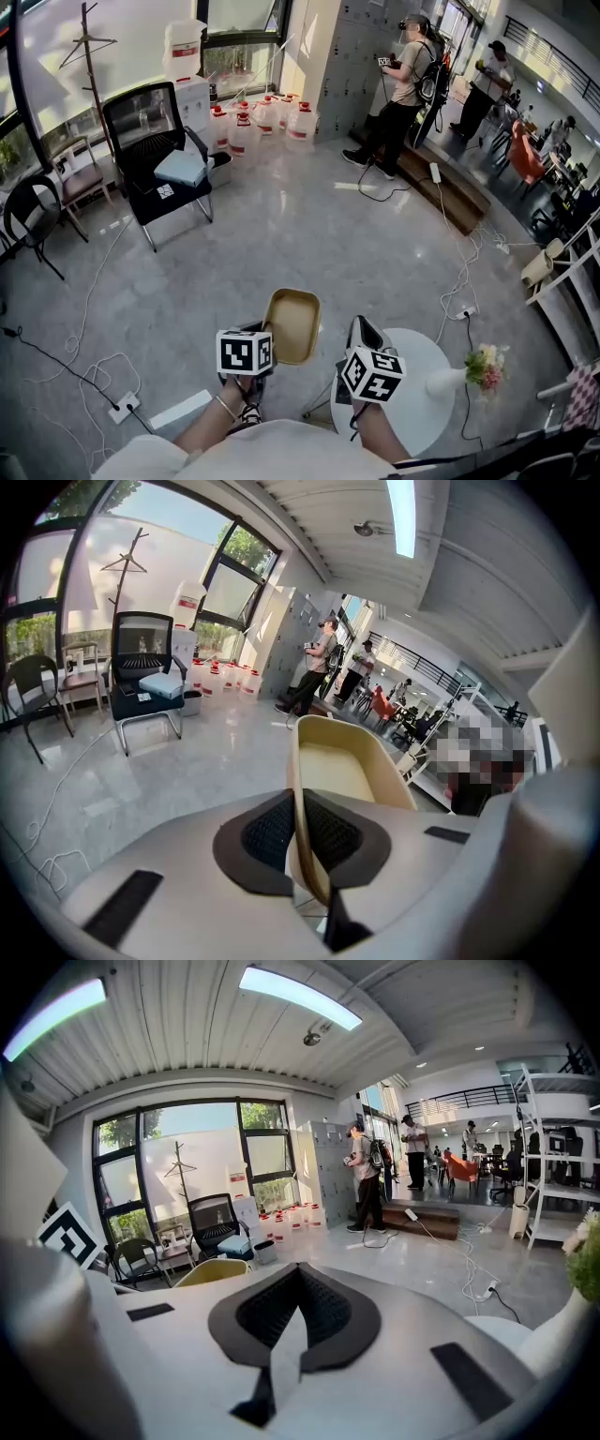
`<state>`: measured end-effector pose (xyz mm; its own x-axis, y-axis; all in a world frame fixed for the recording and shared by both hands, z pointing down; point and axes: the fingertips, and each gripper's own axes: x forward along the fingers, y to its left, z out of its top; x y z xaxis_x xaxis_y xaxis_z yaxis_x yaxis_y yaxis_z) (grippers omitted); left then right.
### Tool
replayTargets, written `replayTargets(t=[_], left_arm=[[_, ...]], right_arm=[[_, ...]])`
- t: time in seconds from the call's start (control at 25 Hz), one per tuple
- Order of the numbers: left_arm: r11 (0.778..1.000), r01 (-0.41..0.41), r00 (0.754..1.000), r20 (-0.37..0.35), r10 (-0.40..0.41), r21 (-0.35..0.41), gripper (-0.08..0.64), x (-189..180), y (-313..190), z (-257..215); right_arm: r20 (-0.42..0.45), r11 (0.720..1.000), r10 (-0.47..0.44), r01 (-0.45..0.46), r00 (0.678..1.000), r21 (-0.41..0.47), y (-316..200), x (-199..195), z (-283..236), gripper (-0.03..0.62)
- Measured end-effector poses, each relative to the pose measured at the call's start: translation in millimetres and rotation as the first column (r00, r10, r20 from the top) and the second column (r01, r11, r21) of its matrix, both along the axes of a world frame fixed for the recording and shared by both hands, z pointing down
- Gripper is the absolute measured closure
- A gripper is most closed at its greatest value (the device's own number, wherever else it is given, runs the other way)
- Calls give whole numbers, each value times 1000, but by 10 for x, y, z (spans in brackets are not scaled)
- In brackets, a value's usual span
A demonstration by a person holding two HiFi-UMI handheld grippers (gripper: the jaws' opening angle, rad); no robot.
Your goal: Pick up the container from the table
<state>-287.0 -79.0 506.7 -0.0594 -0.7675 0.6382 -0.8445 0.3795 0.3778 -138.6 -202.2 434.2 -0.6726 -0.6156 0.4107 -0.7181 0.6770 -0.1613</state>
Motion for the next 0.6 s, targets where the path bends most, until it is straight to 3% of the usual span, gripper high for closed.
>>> replayTargets(t=[0.6], left_arm=[[999, -6, 1000, 2, 6, -38, 529, 96, 18, 71]], right_arm=[[11, 1000, 5, -5, 1000, -15, -24, 93, 57, 568]])
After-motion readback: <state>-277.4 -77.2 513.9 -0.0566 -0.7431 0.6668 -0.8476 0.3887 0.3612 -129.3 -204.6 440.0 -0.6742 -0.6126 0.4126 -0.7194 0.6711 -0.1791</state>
